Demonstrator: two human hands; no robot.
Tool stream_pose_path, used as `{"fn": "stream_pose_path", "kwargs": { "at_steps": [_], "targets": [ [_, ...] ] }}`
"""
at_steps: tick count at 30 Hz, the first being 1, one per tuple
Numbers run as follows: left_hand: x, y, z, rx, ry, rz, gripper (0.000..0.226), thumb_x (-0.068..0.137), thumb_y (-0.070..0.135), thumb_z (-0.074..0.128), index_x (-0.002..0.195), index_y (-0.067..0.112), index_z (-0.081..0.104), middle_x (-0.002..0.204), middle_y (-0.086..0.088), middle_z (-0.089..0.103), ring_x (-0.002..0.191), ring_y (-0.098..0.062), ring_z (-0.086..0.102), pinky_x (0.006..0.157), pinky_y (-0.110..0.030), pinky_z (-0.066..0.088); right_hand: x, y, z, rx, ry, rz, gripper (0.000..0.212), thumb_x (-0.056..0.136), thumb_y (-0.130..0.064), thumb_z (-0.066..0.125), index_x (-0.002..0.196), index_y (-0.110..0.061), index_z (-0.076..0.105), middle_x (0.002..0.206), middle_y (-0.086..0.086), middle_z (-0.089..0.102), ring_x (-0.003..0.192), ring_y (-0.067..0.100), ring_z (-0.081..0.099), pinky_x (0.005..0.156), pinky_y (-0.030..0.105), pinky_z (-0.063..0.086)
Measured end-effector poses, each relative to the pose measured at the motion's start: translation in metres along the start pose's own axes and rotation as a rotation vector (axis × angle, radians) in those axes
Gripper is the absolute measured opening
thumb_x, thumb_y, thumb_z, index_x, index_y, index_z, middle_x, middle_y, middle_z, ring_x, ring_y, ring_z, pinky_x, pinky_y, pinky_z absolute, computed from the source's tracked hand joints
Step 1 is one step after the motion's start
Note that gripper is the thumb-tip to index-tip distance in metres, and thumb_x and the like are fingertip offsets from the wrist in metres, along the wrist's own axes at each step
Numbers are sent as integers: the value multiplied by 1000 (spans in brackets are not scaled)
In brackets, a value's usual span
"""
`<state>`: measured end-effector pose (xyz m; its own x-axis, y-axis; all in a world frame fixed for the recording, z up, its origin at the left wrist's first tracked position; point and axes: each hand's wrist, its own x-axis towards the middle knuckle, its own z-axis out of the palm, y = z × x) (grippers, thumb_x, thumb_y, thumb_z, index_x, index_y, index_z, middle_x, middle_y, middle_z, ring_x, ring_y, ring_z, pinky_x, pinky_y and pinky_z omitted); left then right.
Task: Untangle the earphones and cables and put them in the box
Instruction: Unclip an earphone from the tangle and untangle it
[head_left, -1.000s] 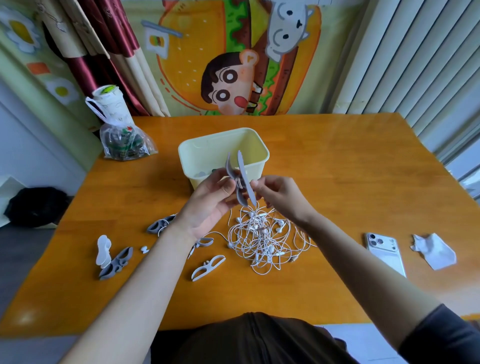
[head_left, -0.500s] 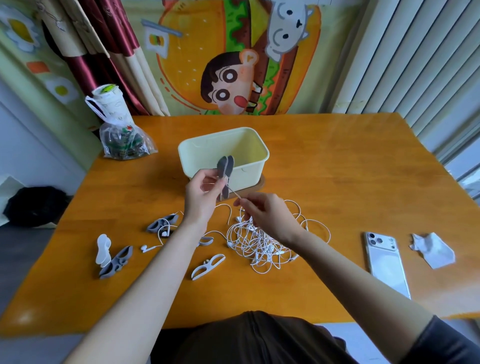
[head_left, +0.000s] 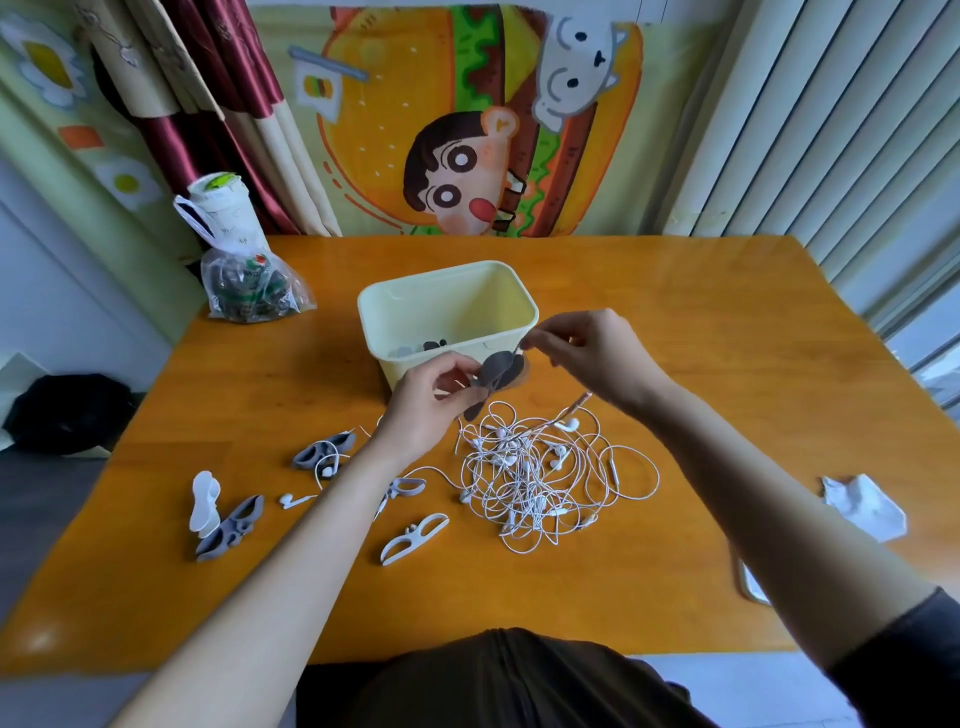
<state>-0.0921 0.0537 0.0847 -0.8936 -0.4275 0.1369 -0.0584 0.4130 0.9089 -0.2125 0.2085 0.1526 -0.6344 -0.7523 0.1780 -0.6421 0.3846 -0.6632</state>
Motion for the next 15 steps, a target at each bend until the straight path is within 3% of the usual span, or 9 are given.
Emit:
{"fn": "stream_pose_path", "kwargs": {
  "at_steps": [4, 6, 10, 15],
  "targets": [
    [-7, 11, -2, -165, -173, -7, 18, 84, 2, 66, 96, 14, 63, 91, 2, 67, 83, 1, 61, 76, -15, 48, 4, 13, 1, 7, 36, -1, 17, 90, -24, 61, 90, -14, 74, 62, -23, 53, 54, -7, 53, 50, 8, 36],
    [-10, 19, -2, -356, -207, -22, 17, 82, 5, 65, 96, 14, 63, 90, 3, 67, 86, -5, 62, 79, -19, 49, 4, 20, 3, 63, 45, 18, 18, 88, -27, 64, 86, -11, 74, 61, -18, 56, 52, -7, 51, 50, 8, 35],
    [-7, 39, -1, -755, -170, -79, 19, 77, 9, 57, 96, 9, 57, 84, 3, 70, 77, -12, 67, 71, -24, 53, 0, 26, 12, 211, 21, 91, 22, 88, -33, 61, 80, -15, 72, 60, -13, 57, 54, 2, 47, 52, 18, 33],
    [0, 47, 3, -994, -85, -123, 23, 80, 13, 53, 103, 12, 58, 102, -6, 69, 97, -22, 67, 77, -33, 57, -10, 16, 29, 354, -10, 113, 34, 93, -29, 54, 61, -26, 61, 46, -14, 47, 44, 3, 34, 44, 17, 26]
  ]
}}
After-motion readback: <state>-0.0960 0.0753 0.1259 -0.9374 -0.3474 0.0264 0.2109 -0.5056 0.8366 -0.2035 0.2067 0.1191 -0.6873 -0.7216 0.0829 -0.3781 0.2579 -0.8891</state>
